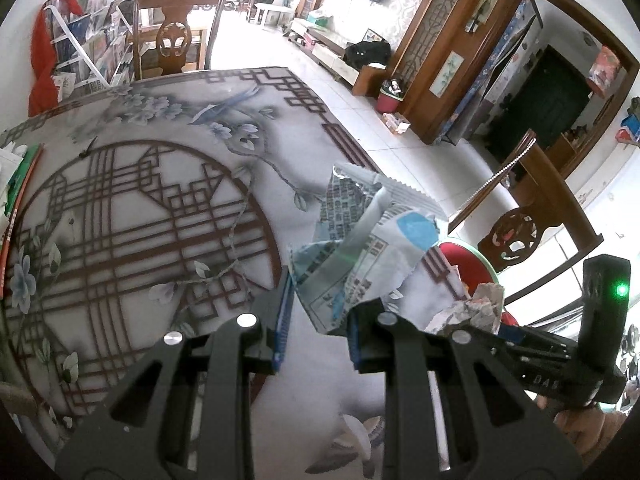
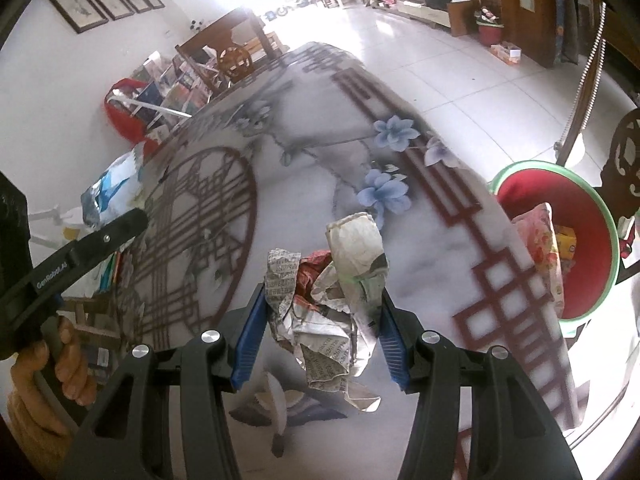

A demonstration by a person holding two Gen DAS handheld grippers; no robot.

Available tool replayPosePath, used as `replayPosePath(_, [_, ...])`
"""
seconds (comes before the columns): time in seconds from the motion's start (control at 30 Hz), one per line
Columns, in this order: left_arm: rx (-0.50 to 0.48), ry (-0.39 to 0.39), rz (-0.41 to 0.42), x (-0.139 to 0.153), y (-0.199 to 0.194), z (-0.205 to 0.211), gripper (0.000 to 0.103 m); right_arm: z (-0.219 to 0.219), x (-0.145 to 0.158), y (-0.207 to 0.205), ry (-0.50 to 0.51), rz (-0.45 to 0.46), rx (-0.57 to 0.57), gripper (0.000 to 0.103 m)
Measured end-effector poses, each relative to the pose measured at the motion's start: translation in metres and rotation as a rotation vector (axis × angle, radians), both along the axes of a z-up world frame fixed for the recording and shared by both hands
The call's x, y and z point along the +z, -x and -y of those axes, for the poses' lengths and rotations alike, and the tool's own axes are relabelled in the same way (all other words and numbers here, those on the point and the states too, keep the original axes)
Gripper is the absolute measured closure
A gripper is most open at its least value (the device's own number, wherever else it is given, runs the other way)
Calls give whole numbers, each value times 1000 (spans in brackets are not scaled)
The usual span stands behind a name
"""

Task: Collect trash
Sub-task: 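Lift the wrapper and newspaper and carry both toward the red bucket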

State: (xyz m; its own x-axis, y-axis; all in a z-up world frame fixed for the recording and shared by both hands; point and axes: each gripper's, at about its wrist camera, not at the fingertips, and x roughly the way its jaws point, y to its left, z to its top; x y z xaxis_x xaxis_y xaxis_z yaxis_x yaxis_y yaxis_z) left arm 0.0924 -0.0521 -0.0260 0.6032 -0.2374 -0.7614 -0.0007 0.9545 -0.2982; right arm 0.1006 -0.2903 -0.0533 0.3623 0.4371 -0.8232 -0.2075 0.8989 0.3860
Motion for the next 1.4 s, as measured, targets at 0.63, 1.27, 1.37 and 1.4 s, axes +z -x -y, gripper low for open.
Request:
replayPosePath(0.63, [-21, -23, -44, -12, 0, 18, 80, 35, -15, -2, -2, -44, -53, 53])
replayPosePath(1.27, [-69, -44, -37, -8, -13, 77, 80, 85, -12, -10, -13, -38, -92, 53])
replayPosePath(1.37, [-70, -48, -34, -7, -17, 86, 80, 97, -12, -14, -17, -38, -98, 53])
replayPosePath(1.4, [-71, -49, -34, -6, -18, 90, 80, 100, -13, -15, -18, -39, -99, 53])
